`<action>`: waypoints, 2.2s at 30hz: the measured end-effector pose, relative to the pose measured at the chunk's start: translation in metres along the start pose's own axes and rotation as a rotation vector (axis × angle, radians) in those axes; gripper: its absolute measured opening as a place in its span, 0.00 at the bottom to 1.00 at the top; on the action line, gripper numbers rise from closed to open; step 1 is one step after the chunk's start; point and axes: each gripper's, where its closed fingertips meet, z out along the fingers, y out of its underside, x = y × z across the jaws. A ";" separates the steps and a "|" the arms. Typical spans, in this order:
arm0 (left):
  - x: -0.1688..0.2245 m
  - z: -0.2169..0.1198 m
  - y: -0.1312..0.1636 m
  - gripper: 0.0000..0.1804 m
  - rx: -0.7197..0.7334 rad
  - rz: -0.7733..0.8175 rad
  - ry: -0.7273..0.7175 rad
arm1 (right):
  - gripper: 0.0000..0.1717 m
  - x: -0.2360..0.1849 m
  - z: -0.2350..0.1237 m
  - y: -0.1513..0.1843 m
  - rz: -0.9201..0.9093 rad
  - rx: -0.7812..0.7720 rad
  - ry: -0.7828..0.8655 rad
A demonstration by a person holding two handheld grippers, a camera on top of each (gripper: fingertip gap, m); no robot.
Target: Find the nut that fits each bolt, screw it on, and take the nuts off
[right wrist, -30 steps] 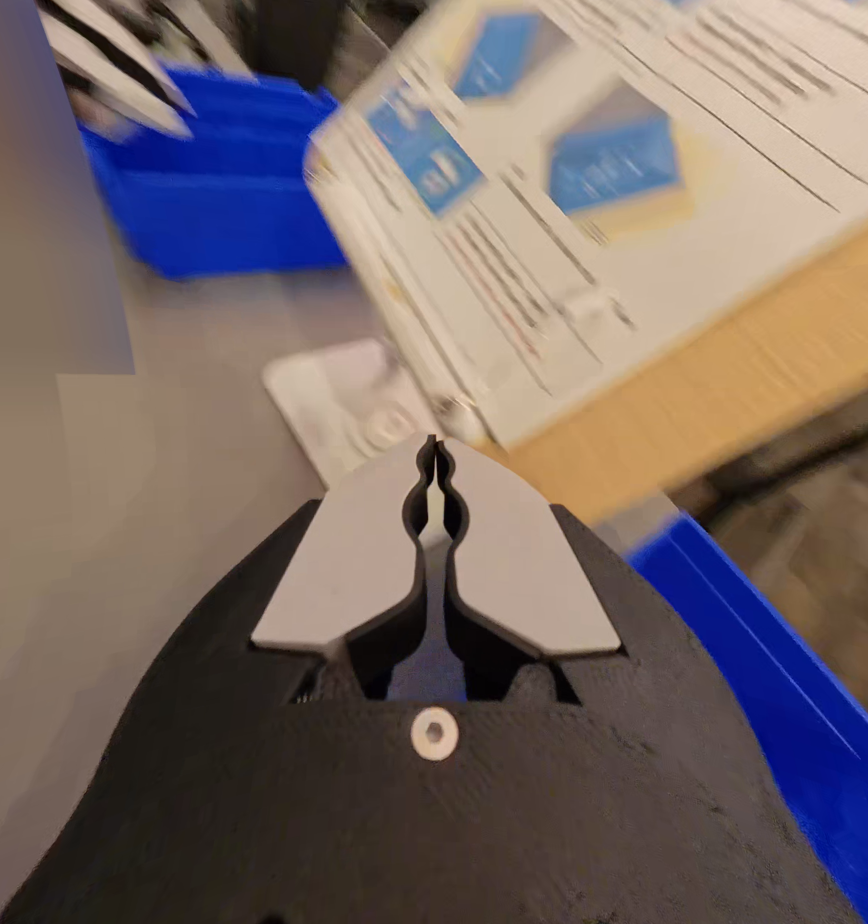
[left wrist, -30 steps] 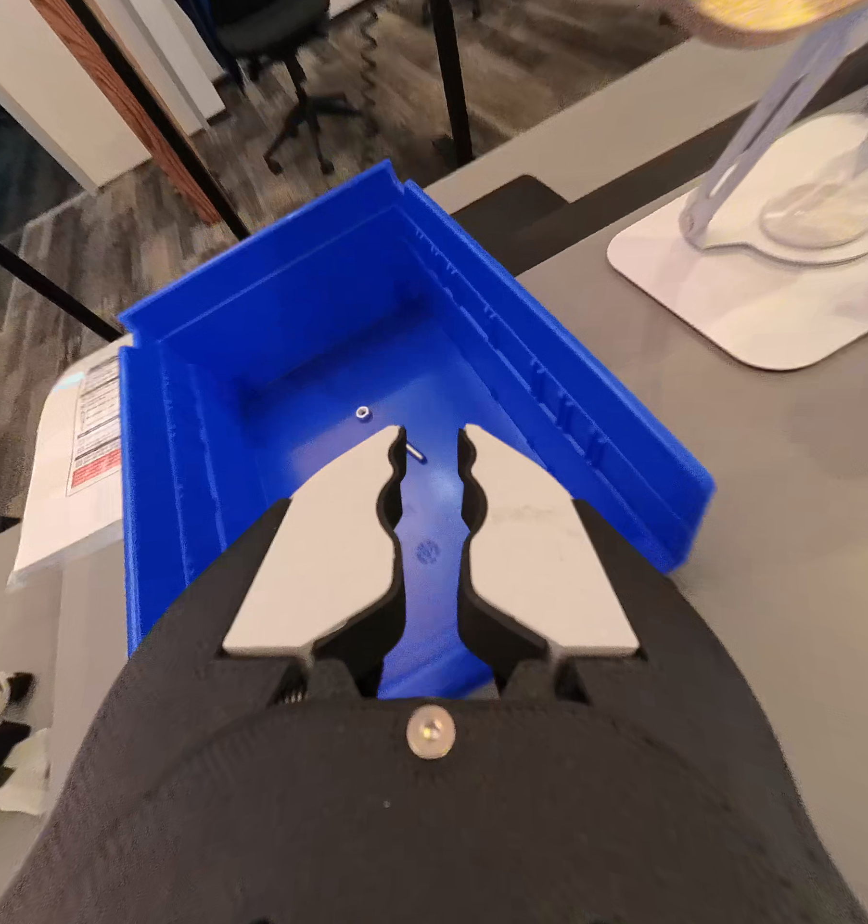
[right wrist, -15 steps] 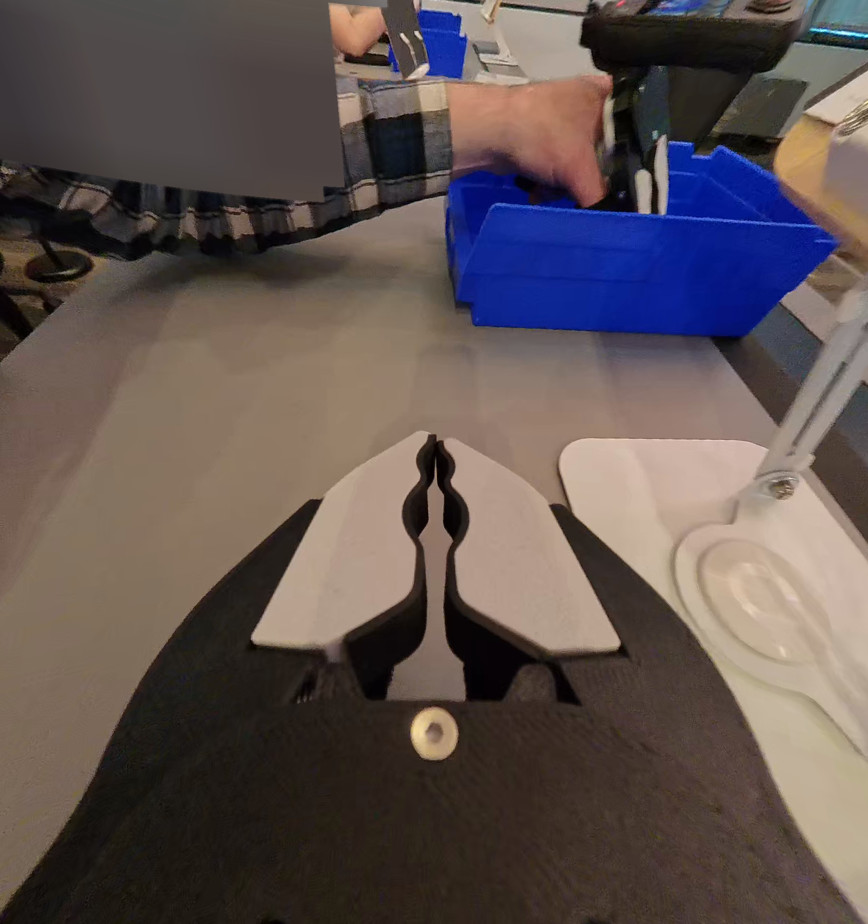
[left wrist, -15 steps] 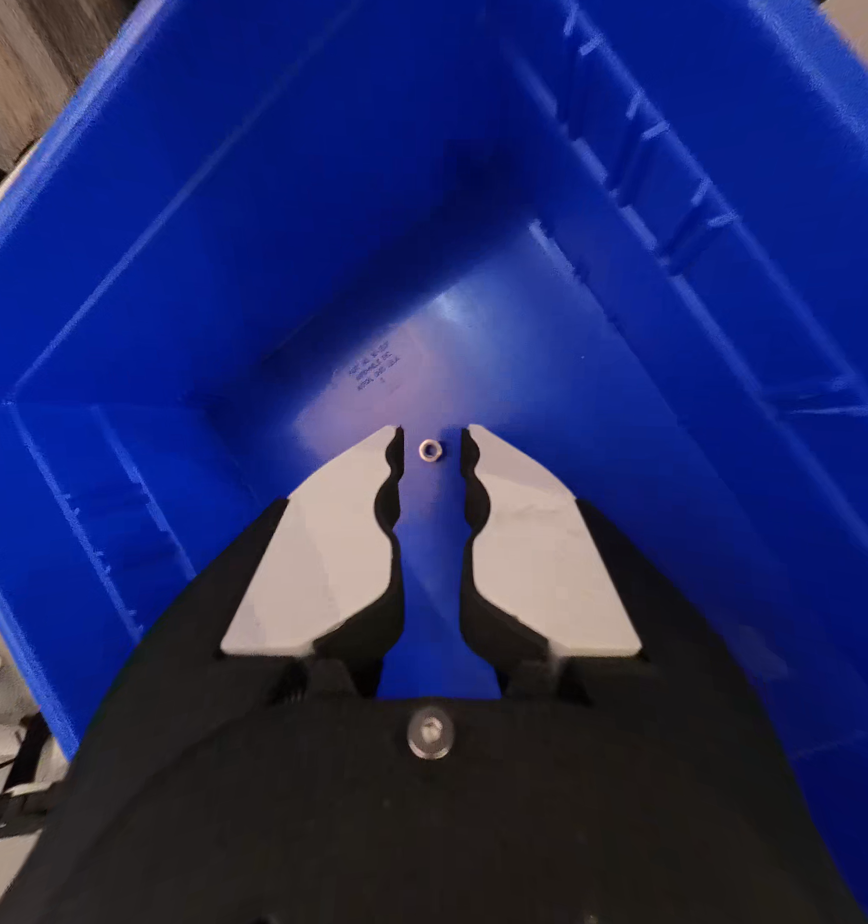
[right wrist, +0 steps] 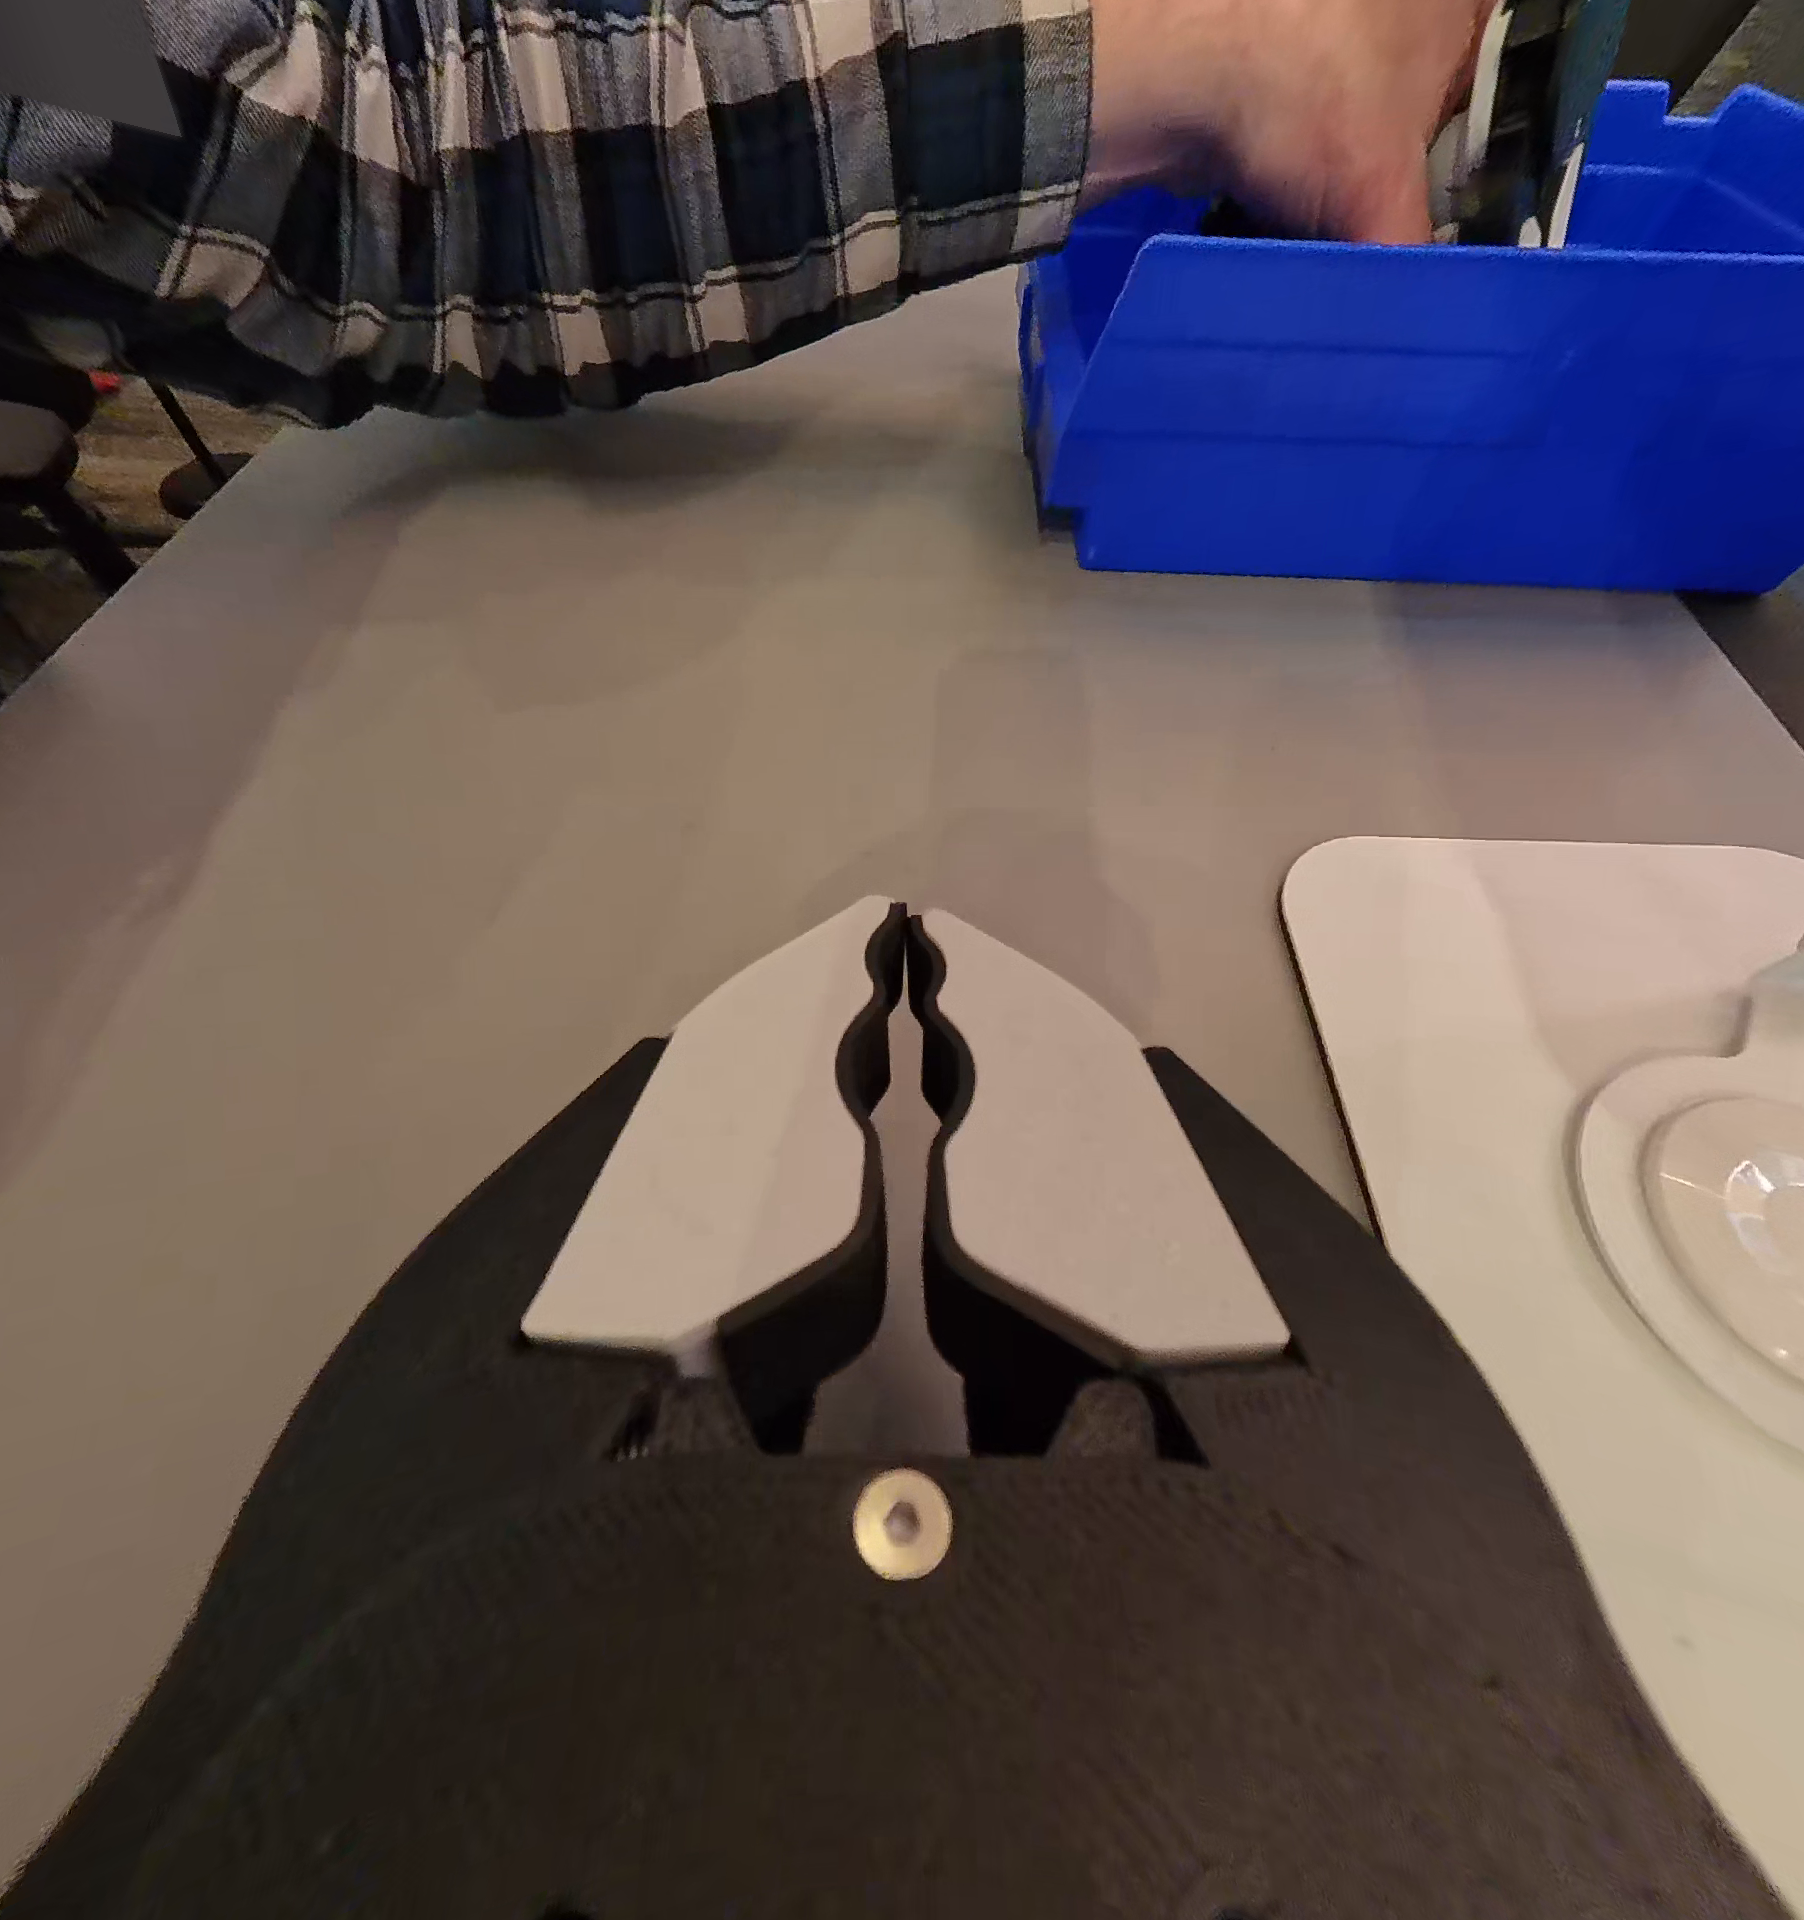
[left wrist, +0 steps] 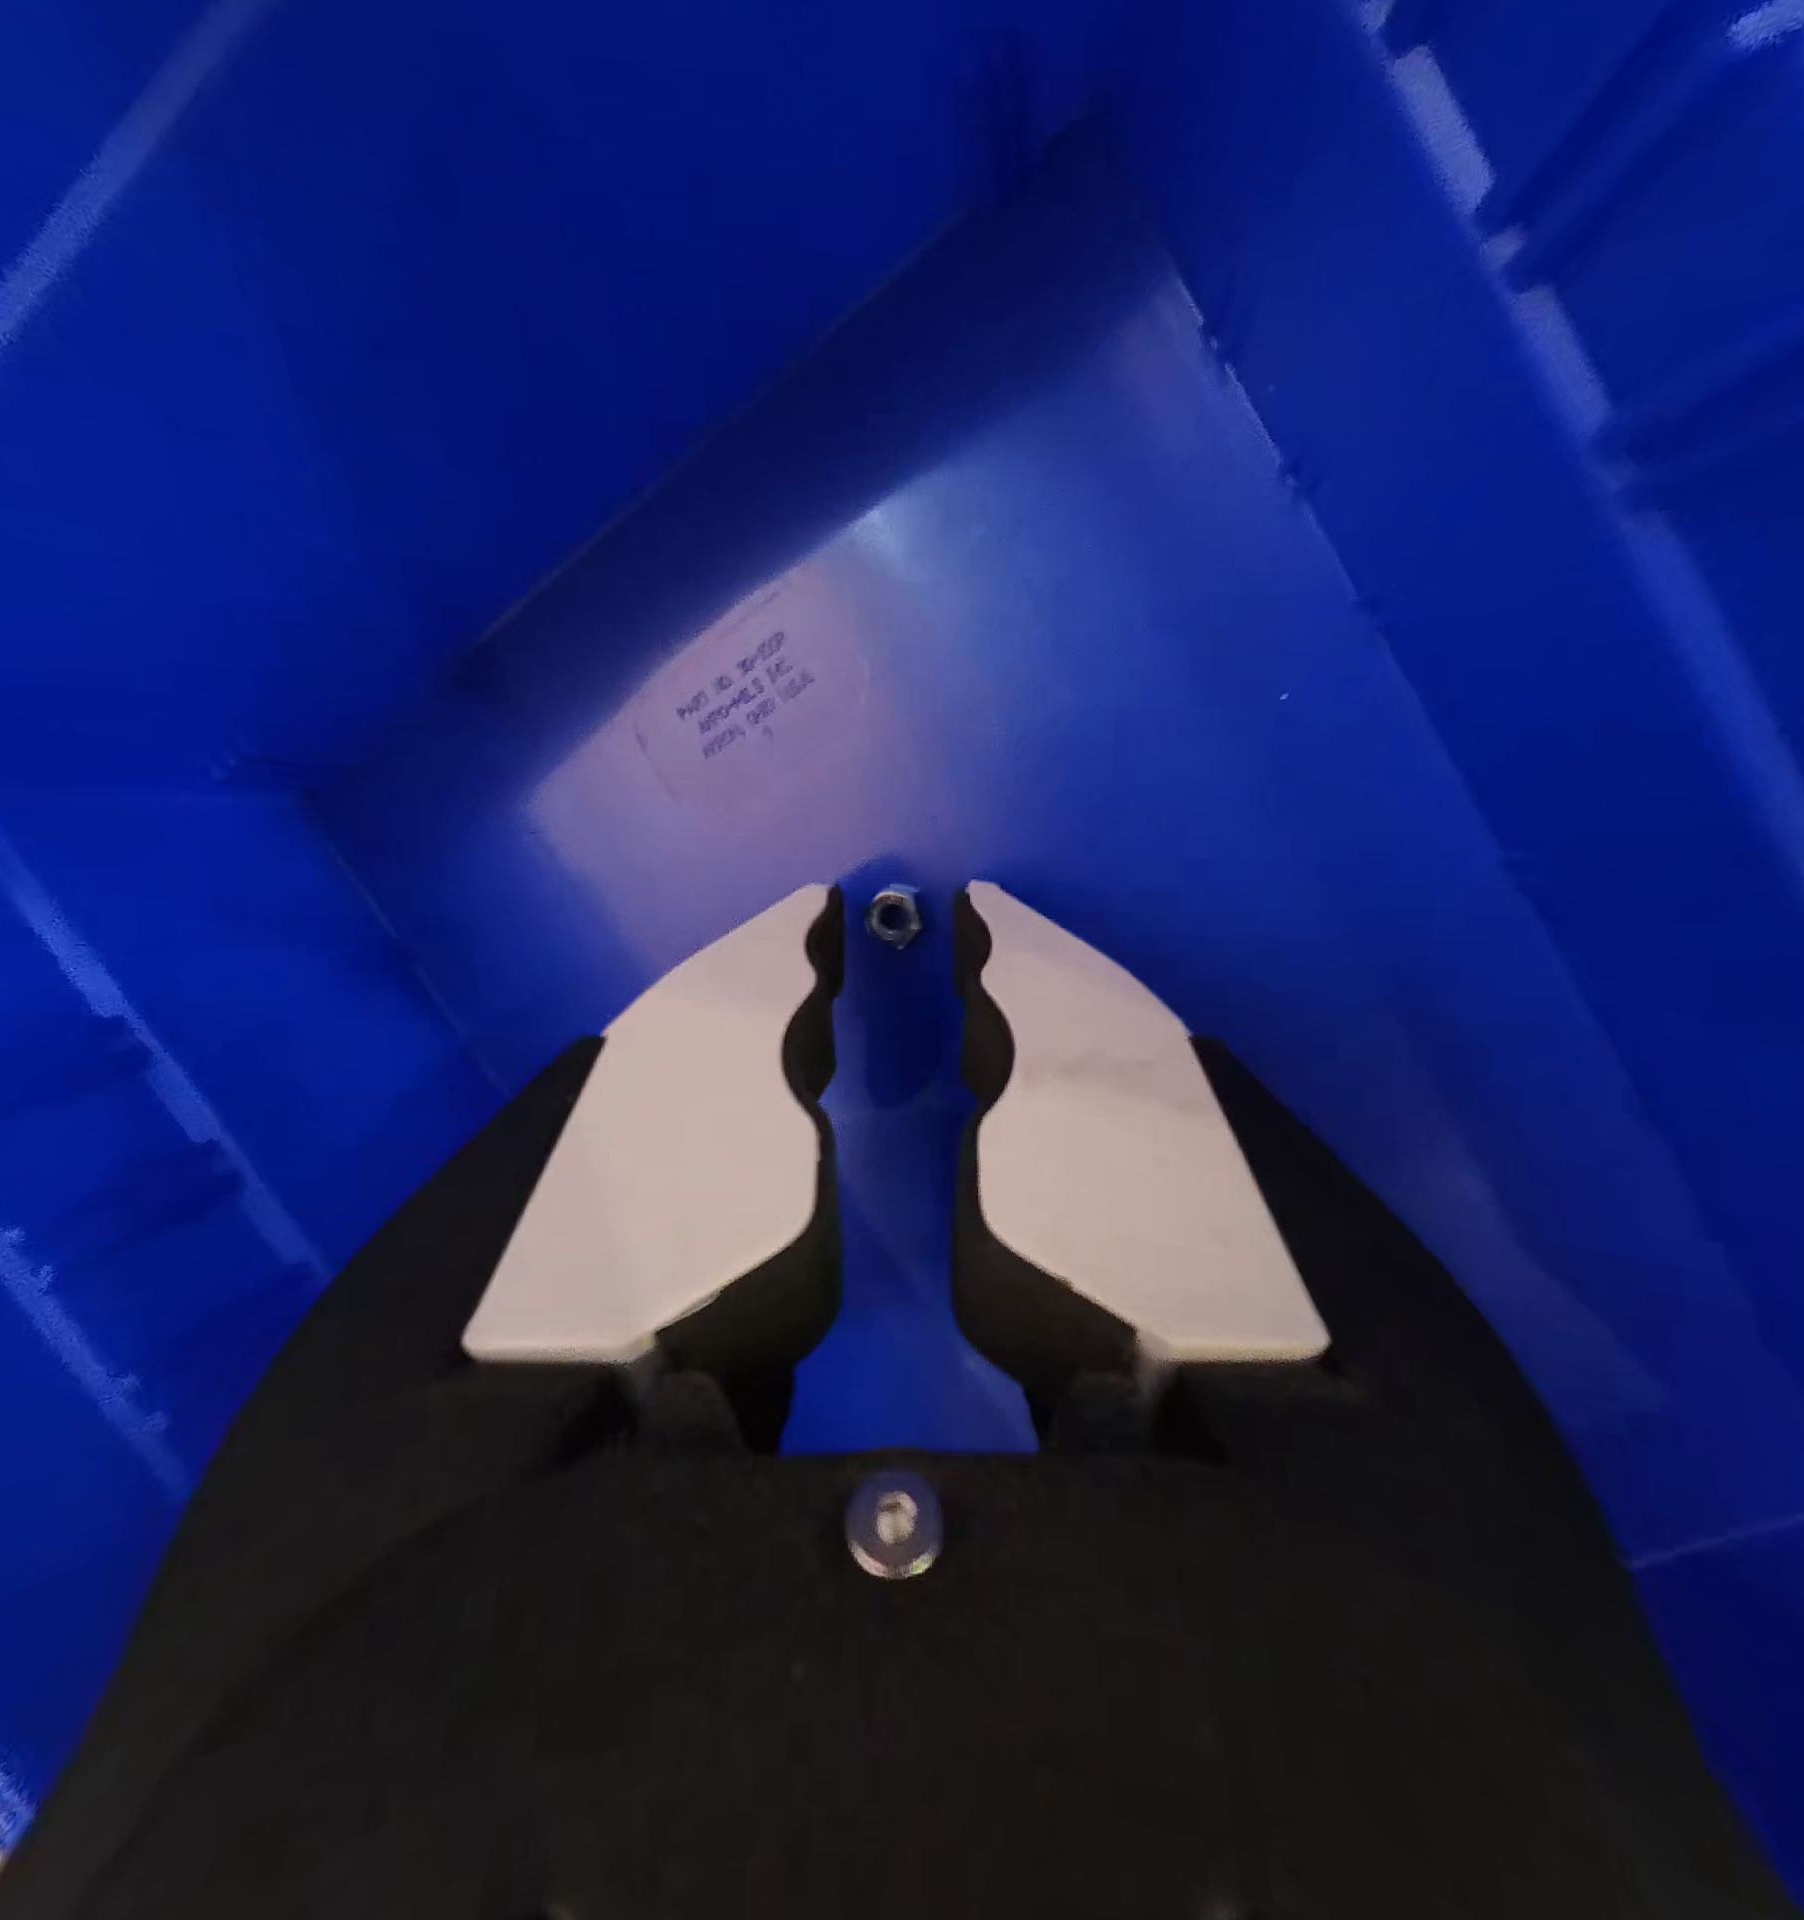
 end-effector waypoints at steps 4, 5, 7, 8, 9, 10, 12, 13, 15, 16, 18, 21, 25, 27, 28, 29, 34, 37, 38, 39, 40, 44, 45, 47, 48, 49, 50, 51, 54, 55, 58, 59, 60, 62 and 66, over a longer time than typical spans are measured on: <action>-0.002 0.001 0.000 0.06 -0.015 0.013 -0.025 | 0.00 -0.001 0.000 0.001 -0.008 -0.007 -0.003; -0.001 0.002 0.000 0.06 -0.016 0.012 -0.026 | 0.00 -0.001 0.000 0.001 -0.008 -0.009 -0.004; -0.002 0.001 0.000 0.05 -0.017 0.018 -0.032 | 0.00 -0.002 0.000 0.002 -0.013 -0.011 -0.005; -0.005 0.002 0.001 0.05 -0.021 0.023 -0.054 | 0.00 -0.003 0.000 0.002 -0.017 -0.012 -0.005; -0.007 0.001 0.001 0.05 -0.021 0.029 -0.068 | 0.00 -0.003 0.000 0.002 -0.021 -0.014 -0.004; -0.006 0.000 0.001 0.05 -0.010 0.028 -0.065 | 0.00 -0.003 0.001 0.003 -0.024 -0.020 -0.003; -0.008 -0.012 -0.004 0.05 0.039 0.019 -0.085 | 0.00 -0.003 0.001 0.005 -0.035 -0.034 0.002; -0.007 -0.021 -0.006 0.05 0.061 0.017 -0.086 | 0.00 -0.003 0.001 0.005 -0.039 -0.036 0.002; -0.003 -0.046 -0.010 0.00 0.126 0.020 -0.086 | 0.00 -0.004 0.002 0.006 -0.041 -0.040 0.001; -0.001 -0.061 -0.011 0.00 0.156 0.025 -0.098 | 0.00 -0.004 0.002 0.006 -0.042 -0.041 0.002; 0.009 -0.090 -0.012 0.00 0.215 0.032 -0.072 | 0.00 -0.004 0.002 0.006 -0.046 -0.041 0.000; 0.018 -0.113 0.004 0.00 0.185 0.075 -0.105 | 0.00 -0.005 0.003 0.007 -0.052 -0.050 0.000; 0.022 -0.107 0.021 0.00 0.146 0.084 -0.103 | 0.00 -0.006 0.003 0.009 -0.064 -0.062 -0.001; 0.020 -0.096 0.024 0.01 0.128 0.082 -0.106 | 0.00 -0.007 0.004 0.009 -0.068 -0.065 -0.003; 0.019 -0.091 0.022 0.02 0.129 0.081 -0.099 | 0.00 -0.007 0.004 0.010 -0.068 -0.065 -0.003; 0.018 -0.085 0.020 0.03 0.132 0.077 -0.098 | 0.00 -0.007 0.004 0.010 -0.069 -0.066 -0.004; 0.001 -0.047 0.020 0.08 -0.010 0.092 -0.130 | 0.00 -0.009 0.004 0.011 -0.075 -0.072 -0.010; -0.010 -0.029 0.024 0.08 -0.081 0.042 -0.123 | 0.00 -0.009 0.003 0.012 -0.079 -0.076 -0.010; -0.011 -0.024 0.026 0.08 -0.099 0.025 -0.116 | 0.00 -0.009 0.003 0.012 -0.079 -0.076 -0.011; -0.015 -0.020 0.029 0.08 -0.123 0.013 -0.127 | 0.00 -0.009 0.003 0.012 -0.079 -0.076 -0.012; -0.016 -0.016 0.033 0.08 -0.155 0.001 -0.122 | 0.00 -0.009 0.003 0.012 -0.079 -0.077 -0.012; -0.022 -0.011 0.038 0.08 -0.203 -0.059 -0.120 | 0.01 -0.010 0.004 0.012 -0.081 -0.079 -0.013; -0.022 -0.011 0.037 0.09 -0.207 -0.076 -0.107 | 0.00 -0.010 0.004 0.012 -0.082 -0.078 -0.013; -0.026 -0.012 0.034 0.13 -0.201 -0.087 -0.112 | 0.01 -0.010 0.003 0.012 -0.083 -0.078 -0.016; -0.029 -0.014 0.034 0.13 -0.201 -0.086 -0.123 | 0.00 -0.011 0.003 0.012 -0.084 -0.079 -0.017; -0.031 -0.015 0.031 0.13 -0.193 -0.091 -0.125 | 0.01 -0.011 0.004 0.012 -0.084 -0.079 -0.017; -0.032 -0.015 0.028 0.13 -0.176 -0.101 -0.116 | 0.01 -0.011 0.004 0.012 -0.085 -0.080 -0.017; -0.031 -0.015 0.026 0.13 -0.167 -0.113 -0.095 | 0.01 -0.011 0.004 0.012 -0.085 -0.081 -0.018; -0.032 -0.011 0.024 0.14 -0.159 -0.143 -0.054 | 0.01 -0.011 0.004 0.012 -0.085 -0.082 -0.019; -0.030 -0.010 0.023 0.14 -0.154 -0.152 -0.036 | 0.01 -0.011 0.004 0.012 -0.086 -0.082 -0.019; -0.032 -0.005 0.026 0.14 -0.178 -0.172 -0.026 | 0.01 -0.012 0.004 0.013 -0.087 -0.083 -0.021; -0.033 -0.004 0.028 0.13 -0.185 -0.174 -0.026 | 0.01 -0.012 0.004 0.013 -0.086 -0.083 -0.021; -0.031 -0.003 0.026 0.11 -0.174 -0.185 -0.004 | 0.01 -0.012 0.004 0.012 -0.086 -0.083 -0.021; -0.028 -0.003 0.026 0.08 -0.173 -0.197 0.028 | 0.01 -0.012 0.004 0.012 -0.085 -0.082 -0.022; -0.024 -0.004 0.026 0.06 -0.184 -0.182 0.054 | 0.01 -0.012 0.003 0.013 -0.085 -0.082 -0.022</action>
